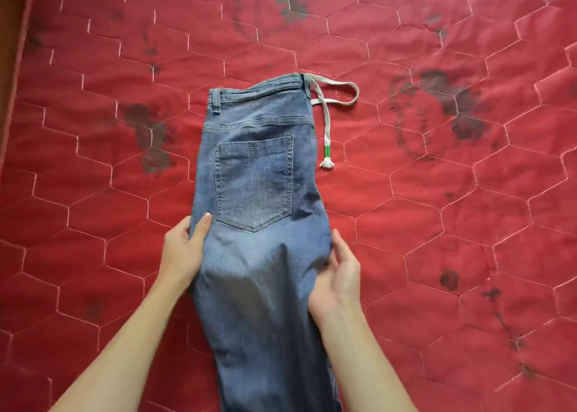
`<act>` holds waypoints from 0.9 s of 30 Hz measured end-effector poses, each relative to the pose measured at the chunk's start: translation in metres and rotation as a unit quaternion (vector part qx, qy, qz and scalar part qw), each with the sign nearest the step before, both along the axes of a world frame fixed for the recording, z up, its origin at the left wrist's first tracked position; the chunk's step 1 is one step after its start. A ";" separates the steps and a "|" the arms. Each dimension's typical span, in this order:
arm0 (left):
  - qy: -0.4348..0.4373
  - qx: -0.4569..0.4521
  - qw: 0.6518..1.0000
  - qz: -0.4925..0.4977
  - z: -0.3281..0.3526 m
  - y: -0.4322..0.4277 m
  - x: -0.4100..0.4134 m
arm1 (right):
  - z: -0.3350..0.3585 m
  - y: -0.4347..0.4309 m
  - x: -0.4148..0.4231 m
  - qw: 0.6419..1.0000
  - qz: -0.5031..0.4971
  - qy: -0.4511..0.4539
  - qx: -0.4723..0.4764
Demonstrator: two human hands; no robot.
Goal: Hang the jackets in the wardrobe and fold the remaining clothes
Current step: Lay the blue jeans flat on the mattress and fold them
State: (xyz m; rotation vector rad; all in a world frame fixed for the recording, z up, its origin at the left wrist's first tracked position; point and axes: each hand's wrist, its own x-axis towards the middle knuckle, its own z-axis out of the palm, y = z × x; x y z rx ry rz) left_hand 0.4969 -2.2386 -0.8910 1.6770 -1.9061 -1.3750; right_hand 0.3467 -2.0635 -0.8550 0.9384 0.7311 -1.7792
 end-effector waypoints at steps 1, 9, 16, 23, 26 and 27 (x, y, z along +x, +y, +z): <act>-0.007 -0.003 1.000 0.000 -0.001 0.000 0.002 | 0.002 0.002 -0.002 0.999 -0.041 0.006 -0.016; -0.058 -0.006 0.997 0.047 -0.011 0.005 0.005 | 0.006 0.033 -0.036 0.967 0.213 0.101 0.099; -0.007 0.008 0.999 0.039 0.007 -0.016 -0.018 | -0.008 0.027 -0.027 0.903 0.395 0.065 0.158; 0.091 0.134 0.980 0.119 0.018 -0.067 -0.095 | -0.002 0.008 -0.054 0.982 0.178 0.034 0.061; -0.051 0.003 0.996 0.079 0.019 -0.077 -0.112 | 0.001 0.000 -0.057 0.990 0.136 0.023 0.035; -0.110 -0.071 0.989 0.068 0.019 -0.076 -0.120 | 0.002 -0.004 -0.057 0.990 0.131 0.036 0.037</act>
